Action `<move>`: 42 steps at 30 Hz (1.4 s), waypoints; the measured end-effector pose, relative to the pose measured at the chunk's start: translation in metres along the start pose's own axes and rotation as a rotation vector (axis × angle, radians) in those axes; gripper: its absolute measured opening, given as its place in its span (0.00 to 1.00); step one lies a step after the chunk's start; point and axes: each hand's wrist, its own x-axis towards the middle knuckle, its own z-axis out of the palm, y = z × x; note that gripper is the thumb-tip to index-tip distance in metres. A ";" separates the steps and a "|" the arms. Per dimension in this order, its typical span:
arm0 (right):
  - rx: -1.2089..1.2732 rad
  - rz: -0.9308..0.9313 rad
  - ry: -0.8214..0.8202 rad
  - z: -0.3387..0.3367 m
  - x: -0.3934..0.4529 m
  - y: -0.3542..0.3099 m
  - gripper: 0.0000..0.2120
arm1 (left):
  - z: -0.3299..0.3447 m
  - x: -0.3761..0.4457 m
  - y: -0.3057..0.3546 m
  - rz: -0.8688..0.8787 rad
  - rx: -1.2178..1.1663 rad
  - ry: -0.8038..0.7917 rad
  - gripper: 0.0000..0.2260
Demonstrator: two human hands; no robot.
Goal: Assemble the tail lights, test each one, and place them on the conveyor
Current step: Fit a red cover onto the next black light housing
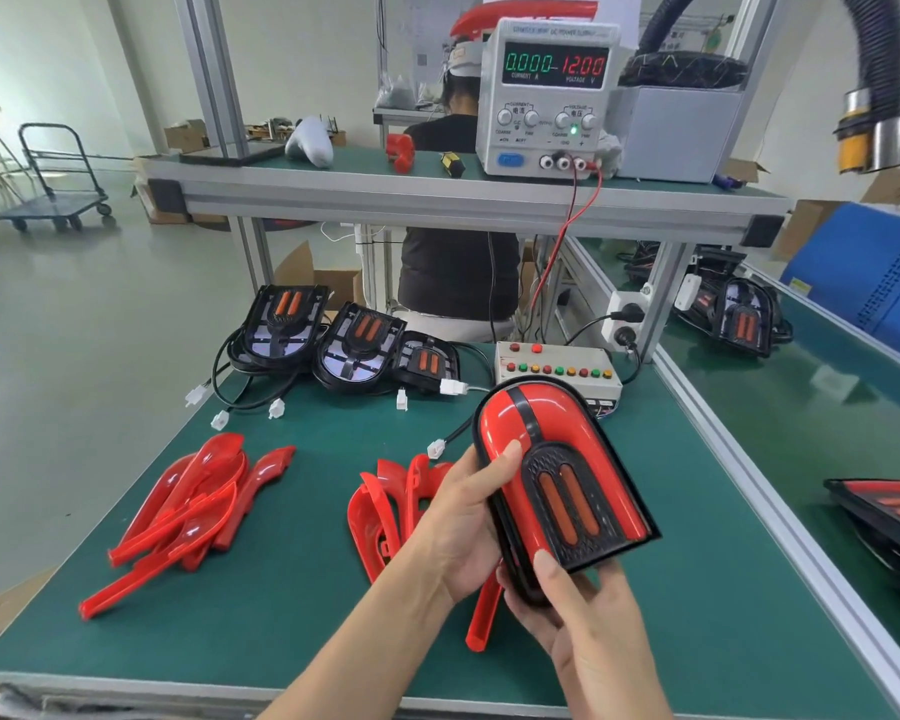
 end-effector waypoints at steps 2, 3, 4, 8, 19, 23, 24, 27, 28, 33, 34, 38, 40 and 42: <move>0.017 -0.030 -0.003 0.004 0.000 -0.002 0.26 | 0.001 -0.003 0.000 0.025 0.018 -0.028 0.19; 0.014 -0.040 -0.012 0.005 0.000 -0.003 0.25 | 0.001 -0.004 0.000 0.036 0.027 -0.042 0.18; 0.007 -0.047 -0.021 0.006 0.000 -0.003 0.25 | 0.001 -0.005 0.001 0.043 0.033 -0.053 0.17; -0.013 -0.054 -0.052 0.008 0.000 -0.005 0.25 | 0.002 -0.008 0.008 0.058 0.031 -0.072 0.16; -0.046 -0.075 -0.066 0.004 0.000 0.005 0.27 | 0.006 -0.008 0.027 0.048 0.070 -0.032 0.27; -0.052 -0.075 -0.083 0.005 0.001 0.008 0.28 | 0.008 -0.005 0.027 0.056 0.132 0.077 0.32; -0.052 -0.078 -0.088 0.005 0.001 0.009 0.28 | 0.008 -0.005 0.026 0.070 0.133 0.090 0.32; -0.063 -0.082 -0.098 0.004 0.001 0.009 0.28 | 0.009 -0.006 0.025 0.115 0.115 0.133 0.31; -0.067 -0.080 -0.099 0.003 0.001 0.009 0.28 | 0.008 -0.006 0.025 0.127 0.114 0.140 0.31; -0.077 -0.082 -0.116 0.002 0.000 0.009 0.30 | 0.006 -0.005 0.025 0.143 0.115 0.154 0.29; -0.080 -0.086 -0.119 0.002 0.000 0.009 0.31 | 0.005 -0.006 0.026 0.143 0.113 0.151 0.28; -0.109 -0.094 -0.122 0.005 0.001 0.008 0.34 | 0.002 -0.008 0.030 0.152 0.133 0.136 0.27; -0.132 -0.098 -0.126 0.007 0.003 0.007 0.34 | 0.001 -0.009 0.030 0.158 0.150 0.135 0.27; -0.137 -0.093 -0.129 0.007 0.004 0.008 0.32 | 0.000 -0.010 0.031 0.166 0.158 0.135 0.27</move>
